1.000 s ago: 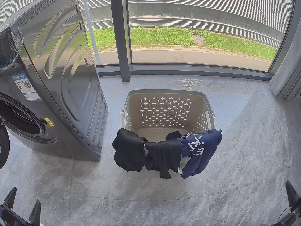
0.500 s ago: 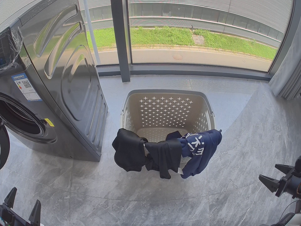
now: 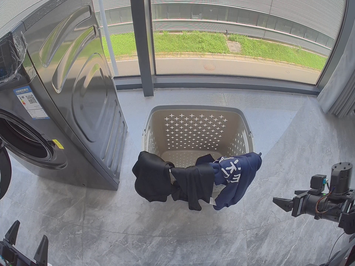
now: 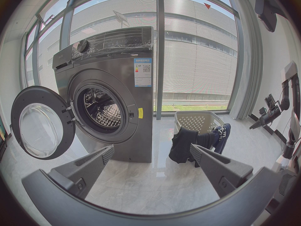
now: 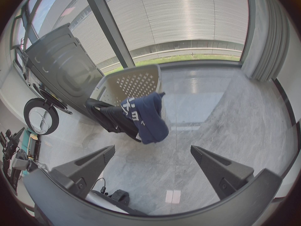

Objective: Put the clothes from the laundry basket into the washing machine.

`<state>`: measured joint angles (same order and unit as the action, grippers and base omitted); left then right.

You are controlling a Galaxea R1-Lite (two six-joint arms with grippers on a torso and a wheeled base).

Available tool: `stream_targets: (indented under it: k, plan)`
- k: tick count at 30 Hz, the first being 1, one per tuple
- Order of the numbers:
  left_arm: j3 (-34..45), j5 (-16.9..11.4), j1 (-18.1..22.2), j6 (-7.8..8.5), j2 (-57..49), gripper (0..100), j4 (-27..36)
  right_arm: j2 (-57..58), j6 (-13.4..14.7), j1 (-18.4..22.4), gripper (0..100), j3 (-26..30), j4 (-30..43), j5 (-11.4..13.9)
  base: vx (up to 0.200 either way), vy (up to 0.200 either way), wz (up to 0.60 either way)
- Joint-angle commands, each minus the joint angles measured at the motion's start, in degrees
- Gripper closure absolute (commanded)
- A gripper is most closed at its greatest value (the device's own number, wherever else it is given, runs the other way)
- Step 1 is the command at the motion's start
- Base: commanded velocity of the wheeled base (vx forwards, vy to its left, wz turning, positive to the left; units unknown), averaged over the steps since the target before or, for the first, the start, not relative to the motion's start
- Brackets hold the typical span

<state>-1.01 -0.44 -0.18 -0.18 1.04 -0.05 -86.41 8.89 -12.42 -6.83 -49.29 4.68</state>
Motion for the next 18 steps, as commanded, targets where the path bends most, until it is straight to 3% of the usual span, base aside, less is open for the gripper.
stream_targets:
  k: [1, 6, 13, 18]
  plan:
    - [1.0, 0.0, 0.0, -0.17, -0.8, 0, 0.0, -15.2, 2.5, -3.1, 0, -0.3, -5.6, -1.3, 0.200, 0.000, 0.00]
    - [1.0, 0.0, 0.0, -0.26, -0.8, 0, 0.0, -20.4, 2.4, -4.8, 0, -0.5, -12.7, -1.9, 0.200, 0.000, 0.00]
    - [1.0, 0.0, 0.0, -0.26, -0.8, 0, 0.0, -28.0, 2.1, -8.1, 0, -1.0, -19.9, -4.1, 0.000, 0.000, 0.00]
    - [1.0, 0.0, 0.0, -0.34, -0.8, 0, 0.0, -32.6, 2.3, -9.4, 0, -3.7, -23.0, -4.3, 0.000, 0.000, 0.00]
